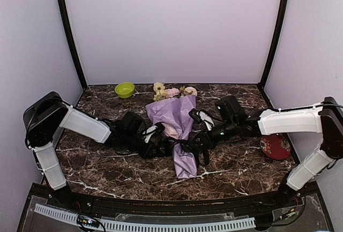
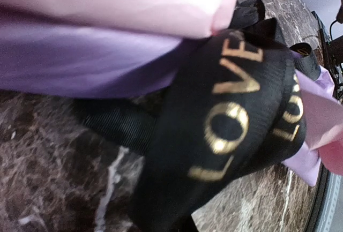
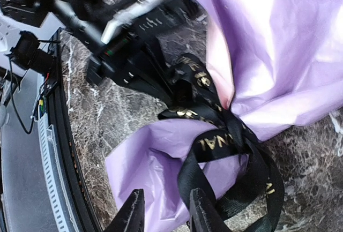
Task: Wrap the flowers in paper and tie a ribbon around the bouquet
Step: Tie the half-tied ribbon around the folded bouquet.
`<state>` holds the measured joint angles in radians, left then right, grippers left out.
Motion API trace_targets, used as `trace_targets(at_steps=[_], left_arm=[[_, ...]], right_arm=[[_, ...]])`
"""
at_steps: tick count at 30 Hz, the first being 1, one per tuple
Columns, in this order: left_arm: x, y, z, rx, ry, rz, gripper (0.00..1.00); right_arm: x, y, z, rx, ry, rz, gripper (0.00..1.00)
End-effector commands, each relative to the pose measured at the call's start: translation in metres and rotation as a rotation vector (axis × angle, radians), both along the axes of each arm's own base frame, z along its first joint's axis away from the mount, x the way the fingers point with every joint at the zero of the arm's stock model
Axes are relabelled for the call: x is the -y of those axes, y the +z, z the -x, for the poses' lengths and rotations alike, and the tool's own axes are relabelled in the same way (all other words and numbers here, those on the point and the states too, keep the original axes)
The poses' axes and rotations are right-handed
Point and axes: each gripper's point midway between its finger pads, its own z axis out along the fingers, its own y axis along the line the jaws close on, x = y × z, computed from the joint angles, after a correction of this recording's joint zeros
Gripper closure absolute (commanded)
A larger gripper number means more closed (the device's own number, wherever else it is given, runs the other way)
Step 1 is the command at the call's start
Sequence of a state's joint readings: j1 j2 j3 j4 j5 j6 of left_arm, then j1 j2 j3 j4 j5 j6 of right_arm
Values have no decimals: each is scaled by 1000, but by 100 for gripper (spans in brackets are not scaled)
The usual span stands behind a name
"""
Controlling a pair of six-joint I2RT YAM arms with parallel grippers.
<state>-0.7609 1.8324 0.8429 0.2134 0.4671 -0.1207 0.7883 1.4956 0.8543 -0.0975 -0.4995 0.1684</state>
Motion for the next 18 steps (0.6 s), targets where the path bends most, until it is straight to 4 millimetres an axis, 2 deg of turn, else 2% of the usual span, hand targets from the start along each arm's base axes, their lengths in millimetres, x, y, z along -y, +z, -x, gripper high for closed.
trace_targets(at_steps=[1, 3, 5, 9, 11, 18], left_arm=[[-26, 2, -2, 19, 44, -46, 100], [-27, 3, -4, 20, 57, -41, 100], [-28, 3, -5, 21, 62, -38, 100], [-32, 1, -7, 14, 77, -45, 100], [-34, 0, -7, 13, 80, -48, 100], [-42, -2, -9, 12, 99, -54, 100]], right_arm=[[-8, -17, -7, 21, 6, 36, 68], [-20, -16, -4, 33, 42, 41, 62], [-26, -24, -4, 44, 55, 75, 59], [-29, -34, -5, 53, 67, 116, 59], [-28, -36, -8, 60, 54, 129, 65], [-33, -22, -11, 72, 39, 88, 99]])
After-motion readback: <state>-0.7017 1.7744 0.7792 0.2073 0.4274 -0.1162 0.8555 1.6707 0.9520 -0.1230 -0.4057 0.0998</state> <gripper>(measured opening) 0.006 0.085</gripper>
